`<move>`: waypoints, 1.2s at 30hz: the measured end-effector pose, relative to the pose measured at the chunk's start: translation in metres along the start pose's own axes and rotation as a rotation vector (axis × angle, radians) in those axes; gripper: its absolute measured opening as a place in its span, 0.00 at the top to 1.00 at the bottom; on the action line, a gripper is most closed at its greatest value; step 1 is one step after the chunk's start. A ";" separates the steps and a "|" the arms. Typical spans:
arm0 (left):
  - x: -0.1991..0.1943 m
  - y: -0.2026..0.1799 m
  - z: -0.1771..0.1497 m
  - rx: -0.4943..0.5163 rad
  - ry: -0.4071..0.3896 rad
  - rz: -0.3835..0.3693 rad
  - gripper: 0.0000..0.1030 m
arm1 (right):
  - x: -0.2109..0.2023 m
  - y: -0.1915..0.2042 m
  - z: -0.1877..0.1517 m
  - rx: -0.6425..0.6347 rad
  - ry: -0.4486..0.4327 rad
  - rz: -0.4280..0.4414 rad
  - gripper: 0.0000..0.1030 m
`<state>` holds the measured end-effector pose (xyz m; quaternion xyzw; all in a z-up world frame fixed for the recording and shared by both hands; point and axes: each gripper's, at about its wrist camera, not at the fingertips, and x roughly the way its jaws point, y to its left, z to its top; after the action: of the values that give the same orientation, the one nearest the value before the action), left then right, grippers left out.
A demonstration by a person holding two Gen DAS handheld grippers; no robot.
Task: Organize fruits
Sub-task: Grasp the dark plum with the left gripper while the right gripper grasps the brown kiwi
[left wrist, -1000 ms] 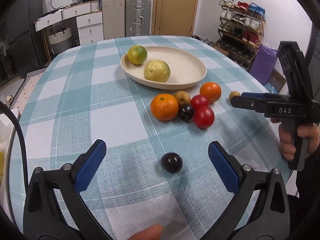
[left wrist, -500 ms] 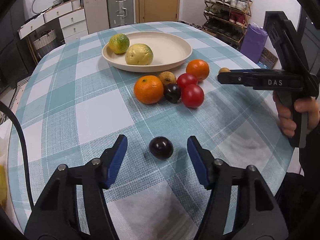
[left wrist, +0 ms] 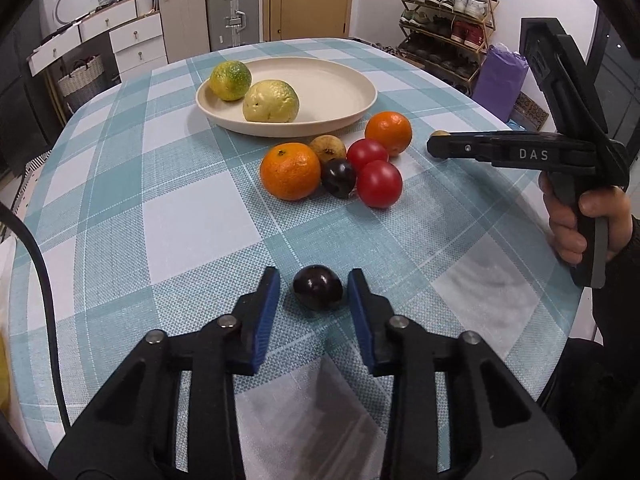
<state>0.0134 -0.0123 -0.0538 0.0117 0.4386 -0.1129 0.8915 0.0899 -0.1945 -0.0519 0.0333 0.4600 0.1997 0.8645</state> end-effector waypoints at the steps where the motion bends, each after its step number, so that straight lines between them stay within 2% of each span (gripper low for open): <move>1: 0.000 0.001 0.000 -0.001 0.000 -0.002 0.73 | 0.000 0.000 0.000 -0.004 0.001 -0.005 0.62; 6: -0.003 0.004 0.000 -0.014 -0.003 -0.019 0.75 | 0.001 0.004 -0.001 -0.031 0.011 -0.018 0.75; 24: -0.005 0.005 0.001 -0.011 -0.017 -0.030 0.80 | -0.005 0.011 -0.001 -0.057 -0.009 0.000 0.75; 36: -0.023 0.018 0.009 -0.072 -0.122 -0.012 0.80 | -0.013 0.017 0.001 -0.067 -0.050 0.049 0.75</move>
<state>0.0108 0.0081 -0.0313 -0.0300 0.3874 -0.1030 0.9156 0.0792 -0.1841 -0.0367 0.0203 0.4305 0.2351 0.8712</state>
